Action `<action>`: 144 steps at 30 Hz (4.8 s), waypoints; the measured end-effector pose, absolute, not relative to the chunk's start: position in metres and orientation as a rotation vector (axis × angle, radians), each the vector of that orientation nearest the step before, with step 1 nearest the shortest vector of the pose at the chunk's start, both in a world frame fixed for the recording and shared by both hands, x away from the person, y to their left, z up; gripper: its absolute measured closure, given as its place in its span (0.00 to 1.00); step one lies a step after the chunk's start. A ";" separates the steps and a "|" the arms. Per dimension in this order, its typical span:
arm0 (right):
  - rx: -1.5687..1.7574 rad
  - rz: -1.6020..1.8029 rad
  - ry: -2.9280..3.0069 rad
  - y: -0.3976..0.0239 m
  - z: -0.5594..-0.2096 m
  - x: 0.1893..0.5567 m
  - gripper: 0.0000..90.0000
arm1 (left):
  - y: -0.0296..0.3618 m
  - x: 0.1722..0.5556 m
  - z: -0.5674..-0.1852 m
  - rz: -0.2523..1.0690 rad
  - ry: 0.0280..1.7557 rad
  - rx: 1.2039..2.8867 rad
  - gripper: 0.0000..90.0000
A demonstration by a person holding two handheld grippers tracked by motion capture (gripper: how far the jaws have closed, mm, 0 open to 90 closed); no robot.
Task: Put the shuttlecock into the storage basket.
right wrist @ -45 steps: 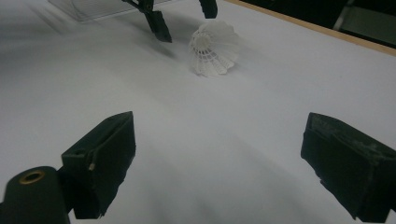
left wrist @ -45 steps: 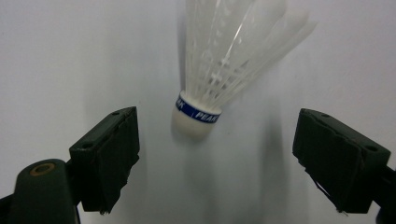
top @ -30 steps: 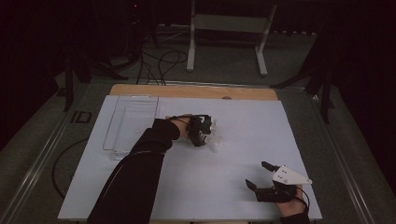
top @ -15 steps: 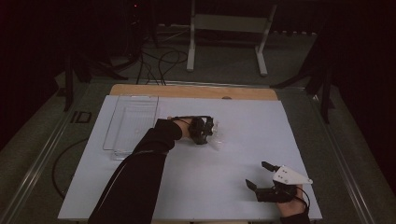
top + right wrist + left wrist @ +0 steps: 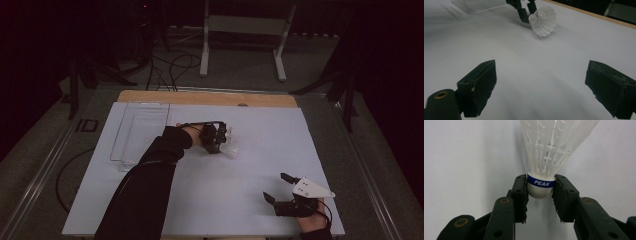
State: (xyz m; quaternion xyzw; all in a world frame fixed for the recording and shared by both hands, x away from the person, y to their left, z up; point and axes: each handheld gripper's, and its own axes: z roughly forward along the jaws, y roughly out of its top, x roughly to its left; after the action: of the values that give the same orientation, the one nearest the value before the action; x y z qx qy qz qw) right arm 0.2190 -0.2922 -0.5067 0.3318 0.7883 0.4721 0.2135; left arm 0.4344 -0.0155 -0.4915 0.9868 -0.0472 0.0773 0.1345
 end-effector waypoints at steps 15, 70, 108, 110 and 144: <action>0.927 1.300 2.182 -0.293 -0.506 0.219 0.11 | -0.010 0.425 -0.475 0.164 0.172 2.929 0.73; 0.922 1.292 2.200 -0.287 -0.507 0.220 0.11 | 0.031 0.365 -0.415 -0.102 0.544 2.874 0.73; 0.922 1.287 2.197 -0.286 -0.507 0.220 0.11 | 0.091 0.367 -0.383 -0.032 0.893 2.741 0.73; 0.925 1.281 2.200 -0.286 -0.507 0.220 0.11 | 0.094 0.367 -0.381 -0.029 0.903 2.739 0.73; 0.919 1.290 2.205 -0.284 -0.508 0.220 0.11 | 0.153 0.378 -0.359 0.007 1.046 2.668 0.72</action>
State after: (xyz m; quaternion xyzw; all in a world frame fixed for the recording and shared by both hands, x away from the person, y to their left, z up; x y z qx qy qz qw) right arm 0.2202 -0.2837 -0.5075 0.3306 0.7939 0.4643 0.2117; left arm 0.3778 0.1531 -0.3594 0.9222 0.3614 0.0024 0.1374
